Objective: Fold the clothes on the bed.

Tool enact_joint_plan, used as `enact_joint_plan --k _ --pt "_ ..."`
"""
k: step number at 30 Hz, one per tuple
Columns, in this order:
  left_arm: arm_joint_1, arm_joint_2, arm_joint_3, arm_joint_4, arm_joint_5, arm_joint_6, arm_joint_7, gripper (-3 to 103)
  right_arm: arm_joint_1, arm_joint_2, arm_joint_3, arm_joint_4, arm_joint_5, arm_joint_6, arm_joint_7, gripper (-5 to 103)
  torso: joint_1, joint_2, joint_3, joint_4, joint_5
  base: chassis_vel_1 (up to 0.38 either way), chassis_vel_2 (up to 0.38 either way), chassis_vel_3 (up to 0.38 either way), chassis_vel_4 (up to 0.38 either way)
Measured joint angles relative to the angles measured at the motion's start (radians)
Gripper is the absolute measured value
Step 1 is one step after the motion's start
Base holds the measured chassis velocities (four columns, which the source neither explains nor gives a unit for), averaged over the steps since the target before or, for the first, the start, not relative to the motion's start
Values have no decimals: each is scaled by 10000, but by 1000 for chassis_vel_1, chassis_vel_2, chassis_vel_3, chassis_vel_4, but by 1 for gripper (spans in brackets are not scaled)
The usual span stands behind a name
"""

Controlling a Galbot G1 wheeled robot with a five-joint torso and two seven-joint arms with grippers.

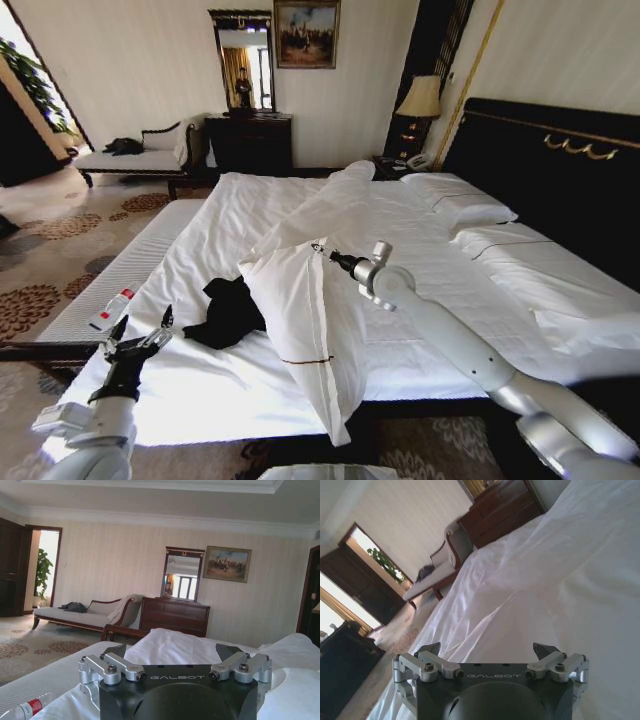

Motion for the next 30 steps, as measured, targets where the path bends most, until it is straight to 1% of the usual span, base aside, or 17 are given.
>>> enact_joint_plan --k 2,3,6,8,11,12,14,15,16,17,19,20,24,27,28,29,30 --pt "11 -2 -25 3 1 -61 -6 100 494 223 -145 -394 166 -278 193 100 -1 0 0 0 -1 0 0 0 0" --pt "11 -2 -25 3 1 -61 -6 100 494 223 -145 -394 166 -278 193 100 -1 0 0 0 -1 0 0 0 0" --pt "19 -8 -50 54 19 -140 -11 100 1187 630 -304 -1001 377 -533 268 100 0 -1 0 -1 0 0 0 0 0" --pt "17 -6 -65 76 20 -157 -12 100 1387 782 -377 -1197 416 -636 322 100 0 0 0 0 -1 0 0 0 0" --pt "-11 28 -134 134 -1 -180 -18 100 1815 1278 -654 -1674 523 -1179 806 100 -1 0 0 1 -1 0 0 0 0" --pt "-11 28 -134 134 -1 -180 -18 100 1815 1278 -654 -1674 523 -1179 806 100 -1 0 0 1 -1 0 0 0 0" --pt "-27 45 -152 169 -20 -191 -22 100 1930 1569 -799 -1836 536 -1470 1117 100 0 0 0 1 -2 0 0 0 0" --pt "-47 61 -166 213 -31 -209 -25 100 1988 1836 -914 -1967 539 -1758 1451 100 0 0 0 2 0 0 0 0 0" --pt "-65 68 -170 249 -40 -225 -28 100 2010 1977 -967 -2050 536 -1865 1545 100 0 0 0 2 -1 0 0 0 0" --pt "-65 68 -170 249 -40 -225 -28 100 2010 1977 -967 -2050 536 -1865 1545 100 0 0 0 2 -1 0 0 0 0" --pt "-134 83 -171 355 -55 -261 -34 100 2048 2307 -1048 -2213 476 -1936 1582 100 0 0 0 1 -1 0 0 0 0" --pt "-134 83 -171 355 -55 -261 -34 100 2048 2307 -1048 -2213 476 -1936 1582 100 0 0 0 1 -1 0 0 0 0" --pt "-258 91 -131 550 -59 -319 -46 100 2137 2719 -1171 -2415 379 -1968 1572 100 0 0 0 1 -1 0 0 0 0" --pt "-297 93 -107 601 -59 -332 -46 100 2140 2799 -1205 -2456 330 -1985 1572 102 0 0 0 1 -1 0 0 0 0" --pt "-326 99 -90 637 -60 -340 -48 100 2139 2832 -1225 -2477 273 -2009 1569 93 0 0 0 1 -1 0 0 0 0" --pt "-366 117 -80 678 -60 -345 -48 100 2127 2854 -1260 -2493 178 -2031 1564 88 -1 1 0 0 0 0 0 0 0" --pt "-366 117 -80 678 -60 -345 -48 100 2127 2854 -1260 -2493 178 -2031 1564 88 -1 1 0 0 0 0 0 0 0"
